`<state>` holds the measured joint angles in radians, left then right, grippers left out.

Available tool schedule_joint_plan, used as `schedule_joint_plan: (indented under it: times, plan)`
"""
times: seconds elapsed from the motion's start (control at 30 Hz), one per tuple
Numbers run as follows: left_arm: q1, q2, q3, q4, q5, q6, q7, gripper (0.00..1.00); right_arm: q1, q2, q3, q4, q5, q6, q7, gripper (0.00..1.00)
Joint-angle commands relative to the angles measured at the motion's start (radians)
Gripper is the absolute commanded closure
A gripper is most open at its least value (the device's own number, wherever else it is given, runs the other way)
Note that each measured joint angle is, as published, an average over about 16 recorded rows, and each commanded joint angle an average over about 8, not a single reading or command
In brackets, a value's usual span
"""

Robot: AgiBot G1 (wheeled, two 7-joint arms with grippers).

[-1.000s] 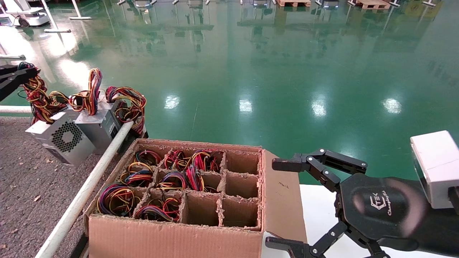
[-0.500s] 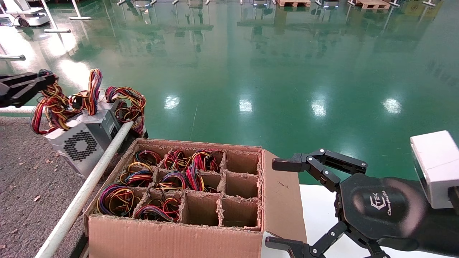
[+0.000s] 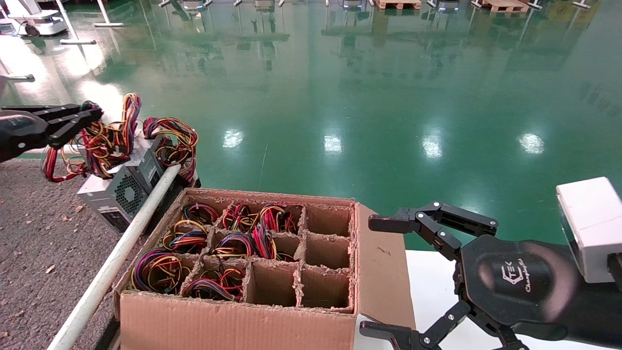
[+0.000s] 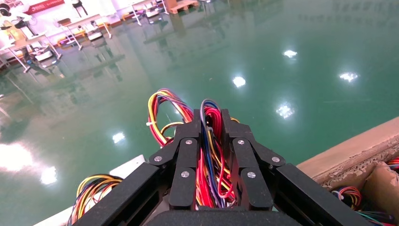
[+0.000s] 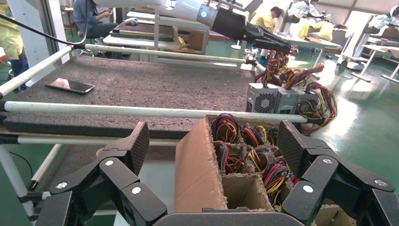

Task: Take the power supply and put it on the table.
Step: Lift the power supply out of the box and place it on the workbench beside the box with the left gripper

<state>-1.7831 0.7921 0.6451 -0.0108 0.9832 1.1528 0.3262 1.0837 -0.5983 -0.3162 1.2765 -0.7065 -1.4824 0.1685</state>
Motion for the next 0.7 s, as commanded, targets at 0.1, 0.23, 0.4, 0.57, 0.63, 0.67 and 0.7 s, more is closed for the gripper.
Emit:
schedule_joint_plan:
  times: [0.1,0.23,0.4,0.57,0.63,0.67,0.7]
  plan:
    - [-0.003,0.016,0.01,0.002,0.015,-0.011,-0.002,1.0,0.0,0.0,0.0,0.0,0.0,0.0,0.0,0.0]
    - [-0.006,0.027,0.016,0.003,0.022,-0.015,-0.004,1.0,0.0,0.0,0.0,0.0,0.0,0.0,0.0,0.0]
    - [-0.007,0.039,0.018,0.004,0.026,-0.017,-0.006,1.0,0.0,0.0,0.0,0.0,0.0,0.0,0.0,0.0]
    - [-0.008,0.049,0.021,0.007,0.03,-0.021,-0.008,1.0,0.0,0.0,-0.001,0.0,0.0,0.0,0.0,0.0]
    - [-0.008,0.052,0.021,0.009,0.03,-0.023,-0.011,1.0,0.0,0.0,-0.001,0.0,0.0,0.0,0.0,0.0]
    - [-0.007,0.053,0.021,0.01,0.03,-0.025,-0.012,1.0,0.0,0.0,-0.001,0.0,0.0,0.0,0.0,0.0]
    - [-0.007,0.054,0.021,0.011,0.03,-0.026,-0.014,1.0,0.0,0.0,-0.001,0.0,0.001,0.0,0.0,0.0]
